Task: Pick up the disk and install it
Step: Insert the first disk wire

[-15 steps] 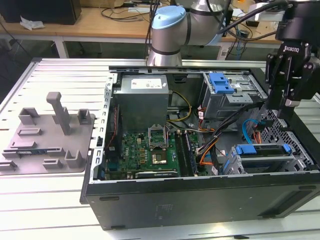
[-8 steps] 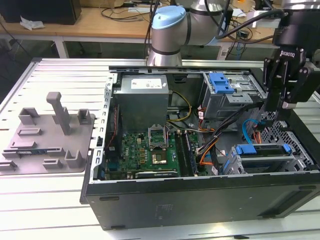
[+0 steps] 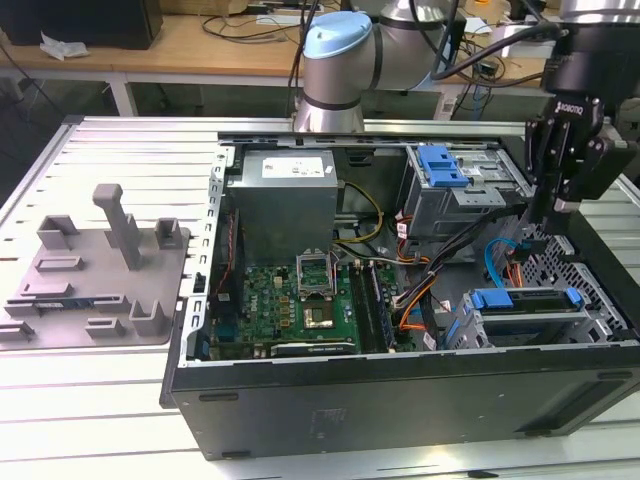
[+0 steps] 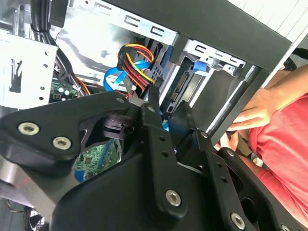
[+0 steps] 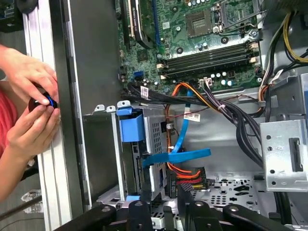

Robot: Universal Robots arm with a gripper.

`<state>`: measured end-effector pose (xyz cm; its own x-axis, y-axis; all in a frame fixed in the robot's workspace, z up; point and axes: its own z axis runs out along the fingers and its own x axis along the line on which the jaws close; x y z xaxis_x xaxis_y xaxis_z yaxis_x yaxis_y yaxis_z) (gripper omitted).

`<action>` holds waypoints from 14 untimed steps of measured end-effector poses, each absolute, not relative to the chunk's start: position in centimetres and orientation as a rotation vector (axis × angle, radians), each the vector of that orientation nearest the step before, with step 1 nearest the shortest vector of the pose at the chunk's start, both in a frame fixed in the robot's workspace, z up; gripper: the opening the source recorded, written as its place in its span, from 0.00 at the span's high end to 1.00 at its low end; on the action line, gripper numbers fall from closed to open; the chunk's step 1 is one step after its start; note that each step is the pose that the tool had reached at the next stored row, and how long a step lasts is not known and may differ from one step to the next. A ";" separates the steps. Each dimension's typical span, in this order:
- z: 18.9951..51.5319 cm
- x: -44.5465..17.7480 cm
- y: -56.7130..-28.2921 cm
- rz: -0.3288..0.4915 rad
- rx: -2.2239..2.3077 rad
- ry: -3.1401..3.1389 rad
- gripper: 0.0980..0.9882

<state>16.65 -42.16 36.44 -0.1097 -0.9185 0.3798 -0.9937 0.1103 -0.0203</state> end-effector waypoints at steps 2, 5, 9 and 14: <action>36.0 16.7 -42.2 0.394 1.881 -2.124 0.71; 35.7 16.7 -42.2 0.392 1.874 -2.129 0.71; 35.1 16.7 -42.2 0.390 1.863 -2.138 0.71; 34.4 16.7 -42.2 0.388 1.852 -2.147 0.71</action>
<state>16.72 -42.17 34.35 -0.1398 -0.9145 0.3796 -0.9895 0.1428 -0.0205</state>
